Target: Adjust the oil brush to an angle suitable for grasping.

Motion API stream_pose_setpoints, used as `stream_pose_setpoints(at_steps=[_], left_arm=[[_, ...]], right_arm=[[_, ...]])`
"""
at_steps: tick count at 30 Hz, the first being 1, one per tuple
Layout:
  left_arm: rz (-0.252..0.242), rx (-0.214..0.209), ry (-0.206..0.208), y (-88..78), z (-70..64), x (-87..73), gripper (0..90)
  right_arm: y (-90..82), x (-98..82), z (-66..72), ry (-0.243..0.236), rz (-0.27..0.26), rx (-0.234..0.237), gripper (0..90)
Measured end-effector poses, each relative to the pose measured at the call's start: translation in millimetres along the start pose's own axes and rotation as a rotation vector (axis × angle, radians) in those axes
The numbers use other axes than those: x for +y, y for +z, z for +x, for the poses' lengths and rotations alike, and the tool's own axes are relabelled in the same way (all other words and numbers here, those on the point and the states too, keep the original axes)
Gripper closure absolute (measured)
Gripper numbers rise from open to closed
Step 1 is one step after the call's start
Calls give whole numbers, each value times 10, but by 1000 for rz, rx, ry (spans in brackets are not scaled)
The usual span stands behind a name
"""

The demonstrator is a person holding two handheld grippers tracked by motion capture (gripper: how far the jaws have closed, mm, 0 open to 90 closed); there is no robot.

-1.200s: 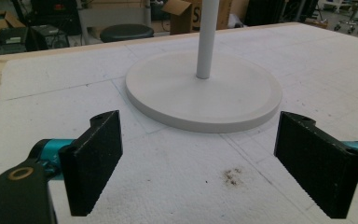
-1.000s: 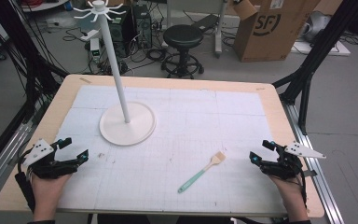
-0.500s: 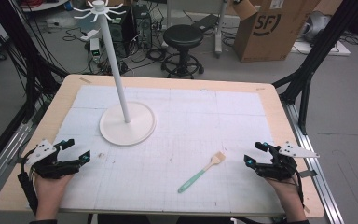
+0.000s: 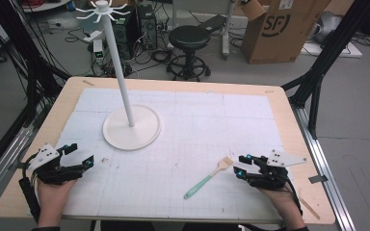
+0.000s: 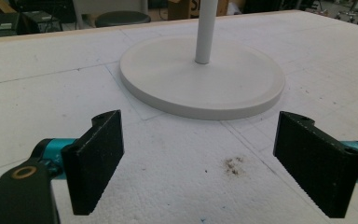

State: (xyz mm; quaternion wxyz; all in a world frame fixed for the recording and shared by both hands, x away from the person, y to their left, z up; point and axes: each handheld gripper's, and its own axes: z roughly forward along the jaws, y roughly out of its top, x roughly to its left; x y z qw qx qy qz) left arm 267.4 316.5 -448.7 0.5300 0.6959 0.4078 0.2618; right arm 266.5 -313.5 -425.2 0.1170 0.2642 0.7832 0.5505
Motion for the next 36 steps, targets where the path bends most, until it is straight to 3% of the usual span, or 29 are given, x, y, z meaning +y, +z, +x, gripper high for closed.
stream_pose_setpoints(at_steps=[4,6,15,20,26,28,32,36], left_arm=[[3,0,1,0,1,0,168],[3,1,2,1,-1,0,169],[5,3,5,4,-5,1,172],[7,6,7,4,-7,1,172],[8,7,7,5,-7,1,172],[8,9,7,6,-9,1,173],[7,10,10,6,-13,0,173],[6,11,10,6,-15,0,172]], right_arm=[[140,14,117,-35,29,59,655],[168,15,138,-43,37,67,672],[389,4,318,-89,116,188,824],[492,-25,383,-91,145,248,894],[586,-51,471,-124,191,305,897],[608,-50,497,-155,207,304,897],[657,-36,534,-167,215,316,899],[761,-14,612,-212,276,310,899]])
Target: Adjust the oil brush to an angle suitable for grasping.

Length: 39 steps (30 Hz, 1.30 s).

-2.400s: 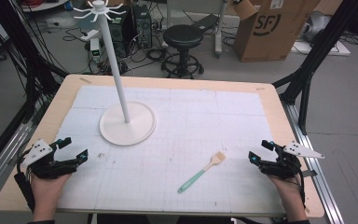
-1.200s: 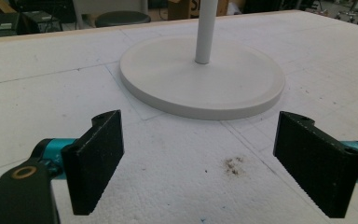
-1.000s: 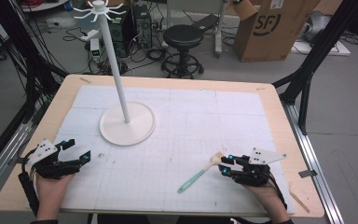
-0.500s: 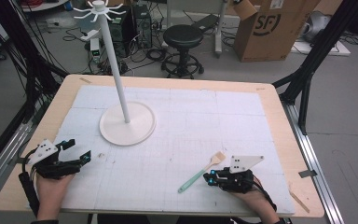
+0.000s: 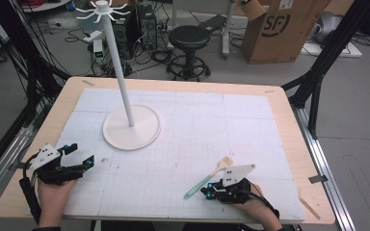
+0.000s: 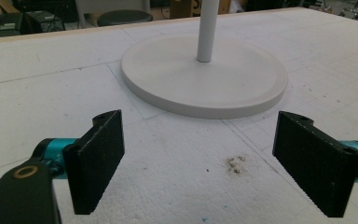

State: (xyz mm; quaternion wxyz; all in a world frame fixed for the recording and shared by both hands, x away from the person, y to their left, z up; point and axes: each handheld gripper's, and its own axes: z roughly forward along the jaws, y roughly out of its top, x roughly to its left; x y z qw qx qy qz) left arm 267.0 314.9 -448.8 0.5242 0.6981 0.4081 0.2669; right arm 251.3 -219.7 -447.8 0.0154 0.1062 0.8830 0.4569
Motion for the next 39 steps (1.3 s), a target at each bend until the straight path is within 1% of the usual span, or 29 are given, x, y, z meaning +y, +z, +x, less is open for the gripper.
stream_pose_setpoints(at_steps=[1,3,6,8,16,19,24,28,30,32,36,39], left_arm=[[0,0,0,0,-1,0,172],[0,1,0,0,-1,0,172],[1,2,-1,1,0,0,172],[1,2,-2,2,-1,0,172],[3,4,-3,6,1,1,172],[3,4,-3,6,0,1,173],[5,4,-3,7,1,1,173],[5,4,-2,7,0,2,173],[6,4,-2,7,1,2,173],[6,4,-1,7,0,2,173],[6,4,2,8,0,2,173],[7,4,4,8,-1,2,174]], right_arm=[[26,14,16,0,19,3,899],[70,40,27,-3,38,-2,899],[124,68,23,-21,73,-4,900],[147,87,15,-28,74,-10,899],[235,162,-48,-18,81,-35,900],[290,217,-95,-9,88,-60,900],[342,262,-153,3,91,-77,900],[372,301,-222,39,96,-101,900],[385,318,-264,46,97,-122,900],[398,332,-305,70,98,-128,900],[428,368,-366,80,106,-165,900],[450,401,-411,93,118,-184,900]])
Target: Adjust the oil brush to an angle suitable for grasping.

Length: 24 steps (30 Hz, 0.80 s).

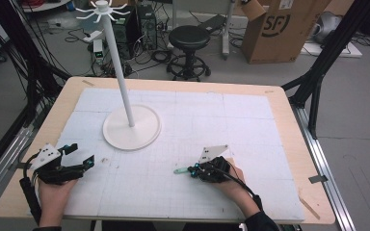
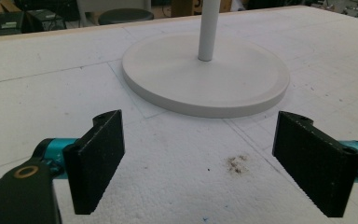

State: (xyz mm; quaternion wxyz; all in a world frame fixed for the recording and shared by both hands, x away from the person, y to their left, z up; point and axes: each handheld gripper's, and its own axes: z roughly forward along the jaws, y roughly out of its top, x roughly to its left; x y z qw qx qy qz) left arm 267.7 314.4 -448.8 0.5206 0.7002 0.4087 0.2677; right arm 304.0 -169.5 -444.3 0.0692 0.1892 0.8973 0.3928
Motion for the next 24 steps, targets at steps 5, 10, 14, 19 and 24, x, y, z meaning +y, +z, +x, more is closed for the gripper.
stream_pose_setpoints(at_steps=[5,10,14,19,24], left_arm=[[0,0,1,0,-2,0,173],[-2,0,3,1,-5,-1,173],[-2,-1,4,1,-8,-1,173],[0,-1,7,0,-11,-1,174],[2,-2,11,-1,-11,0,174]], right_arm=[[39,48,-90,34,3,-49,900],[50,55,-144,65,0,-87,900],[54,63,-197,95,4,-122,899],[54,71,-261,134,6,-171,900],[40,49,-344,191,-4,-212,900]])
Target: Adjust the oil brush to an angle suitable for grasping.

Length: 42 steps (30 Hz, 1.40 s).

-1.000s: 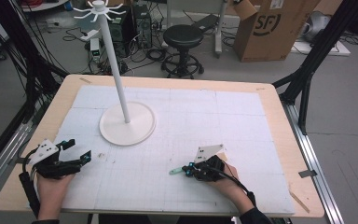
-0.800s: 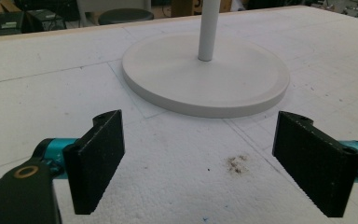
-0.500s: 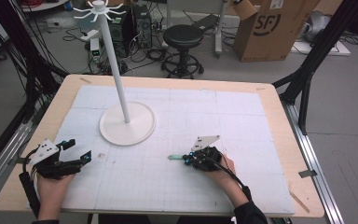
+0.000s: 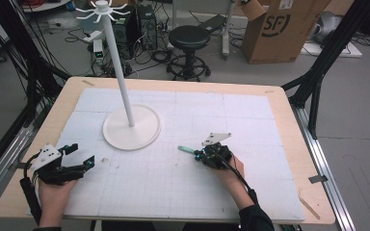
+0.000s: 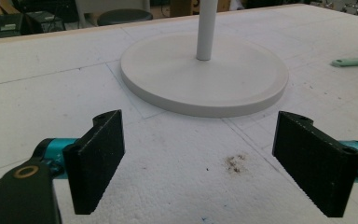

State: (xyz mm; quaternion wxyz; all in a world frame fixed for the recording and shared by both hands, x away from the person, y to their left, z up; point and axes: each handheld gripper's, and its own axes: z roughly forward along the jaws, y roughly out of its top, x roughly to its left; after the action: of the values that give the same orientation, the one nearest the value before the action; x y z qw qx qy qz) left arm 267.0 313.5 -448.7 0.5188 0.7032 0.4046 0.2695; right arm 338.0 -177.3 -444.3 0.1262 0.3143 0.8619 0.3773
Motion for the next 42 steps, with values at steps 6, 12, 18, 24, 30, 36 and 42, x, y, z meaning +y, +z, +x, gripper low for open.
stream_pose_setpoints(at_steps=[6,12,18,24,30,36,42], left_arm=[[-1,0,2,2,-3,0,174],[-1,0,2,1,-4,0,174],[-4,-1,8,1,-11,-2,173],[-3,-2,14,-2,-14,-2,172],[-3,-2,13,-2,-13,-2,171],[-2,-2,12,0,-12,-2,171],[-6,-5,5,-1,-6,-3,170]], right_arm=[[-4,-8,-36,30,-3,-22,899],[-92,9,-33,24,-53,3,841],[-274,15,-86,32,-120,21,703],[-491,-50,-215,60,-164,21,540],[-711,-185,-347,94,-239,33,383],[-874,-345,-423,96,-281,37,287],[-961,-528,-497,116,-330,19,235]])
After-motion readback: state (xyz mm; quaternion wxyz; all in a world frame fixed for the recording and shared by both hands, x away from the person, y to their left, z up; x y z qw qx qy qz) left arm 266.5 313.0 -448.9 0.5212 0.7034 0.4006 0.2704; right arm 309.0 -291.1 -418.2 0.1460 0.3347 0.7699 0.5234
